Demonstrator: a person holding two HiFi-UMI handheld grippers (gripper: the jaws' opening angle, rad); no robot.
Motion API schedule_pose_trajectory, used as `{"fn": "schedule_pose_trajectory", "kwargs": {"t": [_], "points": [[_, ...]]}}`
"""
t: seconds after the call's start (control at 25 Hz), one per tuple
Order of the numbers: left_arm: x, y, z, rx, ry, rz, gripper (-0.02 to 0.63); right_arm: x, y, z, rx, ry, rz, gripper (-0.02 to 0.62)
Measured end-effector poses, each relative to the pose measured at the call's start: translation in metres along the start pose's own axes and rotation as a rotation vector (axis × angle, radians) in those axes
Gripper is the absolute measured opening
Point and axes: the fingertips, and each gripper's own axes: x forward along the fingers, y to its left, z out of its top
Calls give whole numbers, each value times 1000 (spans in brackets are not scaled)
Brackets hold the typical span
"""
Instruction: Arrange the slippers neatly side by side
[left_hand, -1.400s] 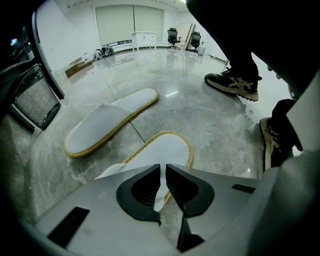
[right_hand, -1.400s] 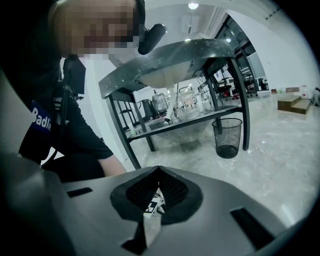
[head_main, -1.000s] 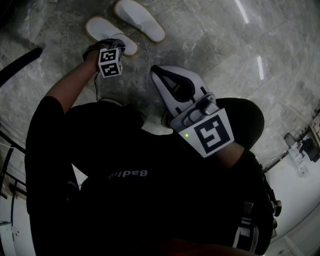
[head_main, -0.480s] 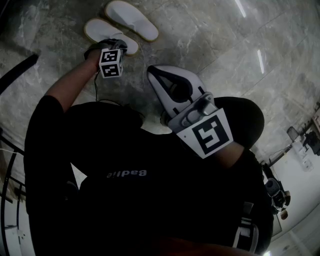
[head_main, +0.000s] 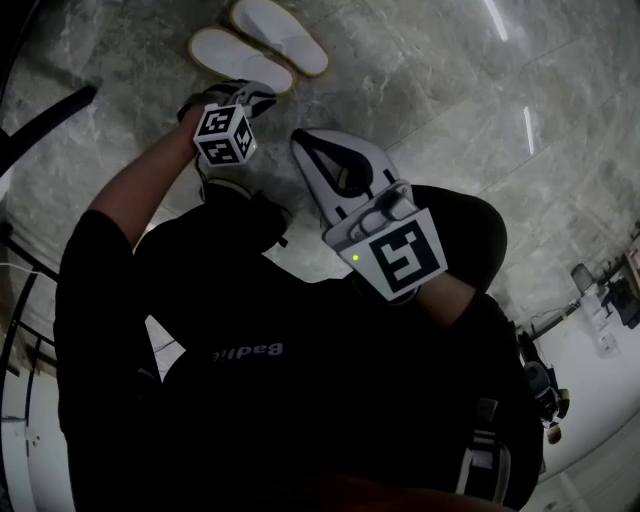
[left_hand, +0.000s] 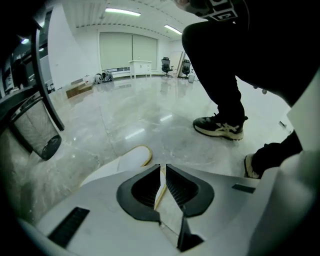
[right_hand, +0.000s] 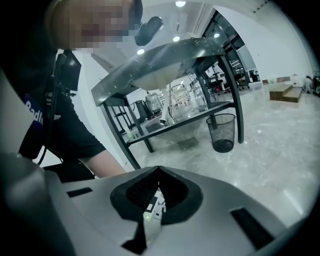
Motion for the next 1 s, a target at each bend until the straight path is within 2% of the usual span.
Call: {"fn": "schedule_pose_trajectory", "kwargs": {"t": [0.12,0.28,0.52,0.64,0.76,1.0], "points": [[-47,-3,23,-75,-16,61,38,-22,17,31,8,-7,-16,0],[-134,-15,54,-173,15,142,38,-67,49,105,28,-34,-27,0],[-280,-67,121,-380,111,176,38,-163,109,229,22,-4,-6,0],[-346,-82,148,-519,148,228,38,-202,134,280,-2,23,4,0],[-400,-96,176,-660,127,295,38,-230,152,323,-39,28,7,0],[-483,-133,226,-794,80,366,38,-273,188,391,-60,53,-18,0]]}}
